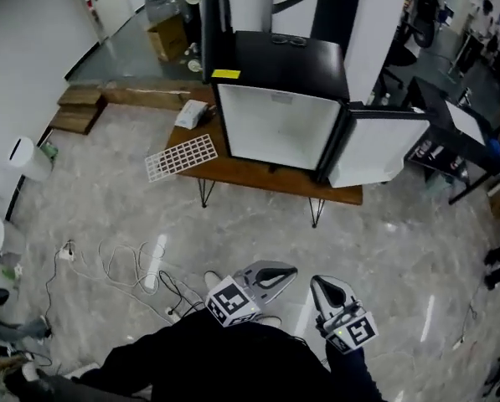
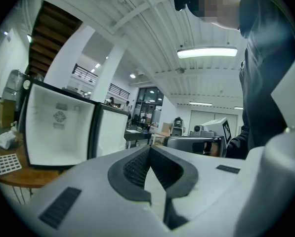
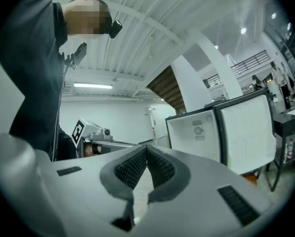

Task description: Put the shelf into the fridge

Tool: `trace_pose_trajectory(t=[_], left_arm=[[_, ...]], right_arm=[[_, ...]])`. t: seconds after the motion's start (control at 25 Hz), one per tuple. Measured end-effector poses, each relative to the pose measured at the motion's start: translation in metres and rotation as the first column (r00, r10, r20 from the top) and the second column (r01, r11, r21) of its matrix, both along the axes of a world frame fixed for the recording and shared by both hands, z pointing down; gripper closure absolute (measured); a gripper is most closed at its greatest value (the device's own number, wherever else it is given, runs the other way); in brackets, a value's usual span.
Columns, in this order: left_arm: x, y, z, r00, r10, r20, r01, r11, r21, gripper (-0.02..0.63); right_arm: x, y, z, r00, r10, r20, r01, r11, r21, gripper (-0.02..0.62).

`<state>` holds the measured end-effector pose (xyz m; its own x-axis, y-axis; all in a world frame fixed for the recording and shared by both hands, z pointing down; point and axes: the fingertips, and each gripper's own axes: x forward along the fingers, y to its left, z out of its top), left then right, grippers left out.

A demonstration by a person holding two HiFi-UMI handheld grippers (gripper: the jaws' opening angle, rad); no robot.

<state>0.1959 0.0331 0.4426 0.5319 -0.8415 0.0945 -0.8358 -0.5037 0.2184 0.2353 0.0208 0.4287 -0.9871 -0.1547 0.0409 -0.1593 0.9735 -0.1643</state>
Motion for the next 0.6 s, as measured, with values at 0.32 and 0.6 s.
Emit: trace_pose_trajectory(t=[0.32, 0.6], left_arm=[[-0.138, 0.058, 0.006, 0.976, -0.218, 0.004, 0.218, 0.976, 0.014, 0.6], [-0.267, 0.099, 0.01, 0.919, -0.393, -0.036, 0.394, 0.919, 0.023, 0.6]], right_arm=[[-0.144, 0.051, 0.01, 0.979, -0.202, -0.03, 0.201, 0.979, -0.007, 0.589], [-0.271, 0.088, 0.017, 0.939, -0.338, -0.062, 0.338, 0.941, -0.007, 0.588]])
